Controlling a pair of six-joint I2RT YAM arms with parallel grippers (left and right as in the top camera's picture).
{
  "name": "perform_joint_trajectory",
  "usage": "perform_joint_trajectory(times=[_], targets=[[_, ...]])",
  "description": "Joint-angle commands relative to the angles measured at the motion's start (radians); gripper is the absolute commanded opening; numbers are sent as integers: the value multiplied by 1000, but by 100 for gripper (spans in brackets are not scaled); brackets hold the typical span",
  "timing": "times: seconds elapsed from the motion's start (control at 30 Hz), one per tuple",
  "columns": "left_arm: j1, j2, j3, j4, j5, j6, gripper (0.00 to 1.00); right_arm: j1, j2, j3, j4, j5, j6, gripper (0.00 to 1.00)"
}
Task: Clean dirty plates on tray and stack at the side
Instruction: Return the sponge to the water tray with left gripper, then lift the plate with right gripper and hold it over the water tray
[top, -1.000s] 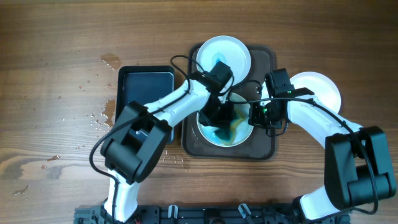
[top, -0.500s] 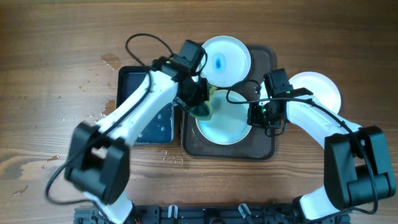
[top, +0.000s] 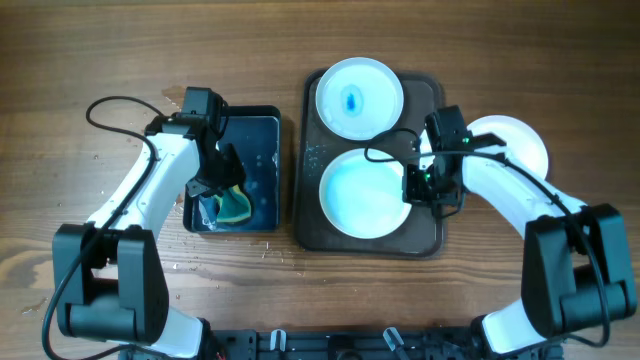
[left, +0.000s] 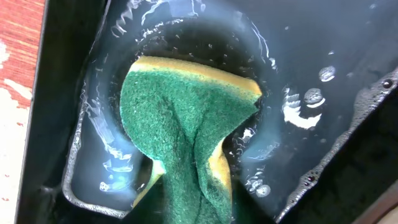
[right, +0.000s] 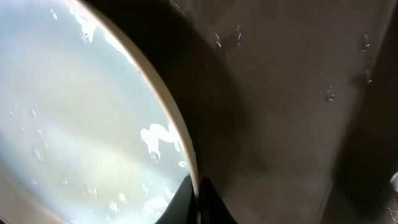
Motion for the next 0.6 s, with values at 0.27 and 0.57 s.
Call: perform_joint_trajectory(times=[0.27,0.57], targets=[[211,-262,365,-294,52,6,100,156,25,612,-467,21,-57,4],[332,-406,383,-306,65,6,100,512,289,972,-215,576,17,4]])
